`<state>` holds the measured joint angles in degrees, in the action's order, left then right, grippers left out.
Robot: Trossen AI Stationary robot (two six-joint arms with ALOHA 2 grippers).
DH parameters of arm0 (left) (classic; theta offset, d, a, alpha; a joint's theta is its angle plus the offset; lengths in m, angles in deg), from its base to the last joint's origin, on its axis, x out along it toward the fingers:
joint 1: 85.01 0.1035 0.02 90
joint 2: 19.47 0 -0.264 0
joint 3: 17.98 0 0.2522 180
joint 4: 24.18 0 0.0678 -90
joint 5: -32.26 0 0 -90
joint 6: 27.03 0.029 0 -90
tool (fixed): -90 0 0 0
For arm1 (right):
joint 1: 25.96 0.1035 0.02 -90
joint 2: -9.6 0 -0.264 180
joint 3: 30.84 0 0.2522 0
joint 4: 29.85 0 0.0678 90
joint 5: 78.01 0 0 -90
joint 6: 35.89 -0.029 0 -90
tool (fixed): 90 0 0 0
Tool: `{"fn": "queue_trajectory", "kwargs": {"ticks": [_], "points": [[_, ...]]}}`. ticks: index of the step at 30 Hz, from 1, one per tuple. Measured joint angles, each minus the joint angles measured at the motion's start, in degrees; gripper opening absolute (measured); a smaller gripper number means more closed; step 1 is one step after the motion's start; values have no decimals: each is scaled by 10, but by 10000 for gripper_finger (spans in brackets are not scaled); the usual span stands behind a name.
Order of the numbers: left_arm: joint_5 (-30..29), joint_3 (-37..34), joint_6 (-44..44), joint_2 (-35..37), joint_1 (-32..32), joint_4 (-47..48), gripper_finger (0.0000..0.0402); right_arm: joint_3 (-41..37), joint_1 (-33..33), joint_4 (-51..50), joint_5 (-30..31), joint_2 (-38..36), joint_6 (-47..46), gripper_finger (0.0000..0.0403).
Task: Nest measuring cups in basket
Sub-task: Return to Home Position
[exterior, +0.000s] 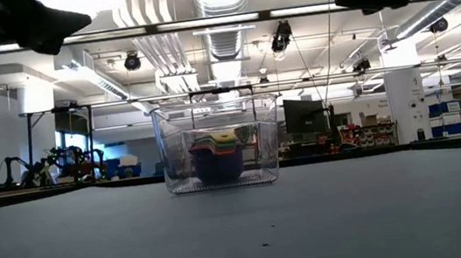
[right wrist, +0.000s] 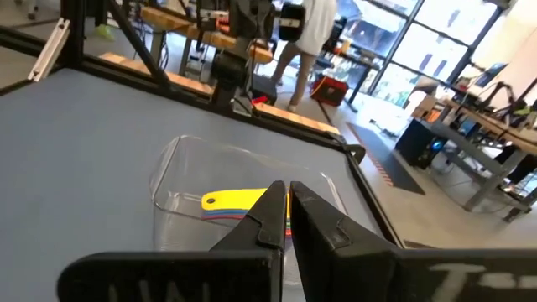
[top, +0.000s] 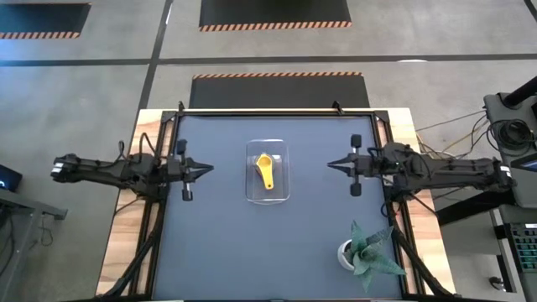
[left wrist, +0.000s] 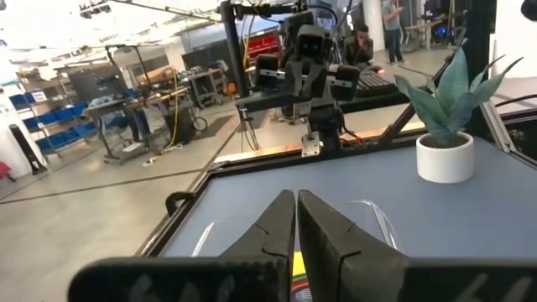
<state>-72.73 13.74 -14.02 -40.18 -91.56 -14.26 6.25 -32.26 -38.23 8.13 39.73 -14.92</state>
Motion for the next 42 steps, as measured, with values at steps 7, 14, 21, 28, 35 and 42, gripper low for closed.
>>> {"fn": "queue_trajectory", "kwargs": {"ticks": [7, 14, 21, 28, 35, 42], "points": [[-1, -44, 0, 55, 0, 1, 0, -54, 0, -5, 12, -83, -9, 9], [-1, -83, -2, 109, 0, -1, 0, -111, -1, -5, 24, -174, -30, 9], [-1, -130, -19, 172, 0, -1, 0, -131, -1, -63, 32, -277, -24, 9], [12, -174, -29, 204, 0, -66, 0, -160, -1, -46, 38, -292, 26, 9], [9, -174, -31, 194, 0, -58, 0, -226, -1, -31, 16, -300, 1, 8], [-1, -170, -35, 195, 0, -38, 0, -226, -1, -32, 9, -293, -43, 9]]}}
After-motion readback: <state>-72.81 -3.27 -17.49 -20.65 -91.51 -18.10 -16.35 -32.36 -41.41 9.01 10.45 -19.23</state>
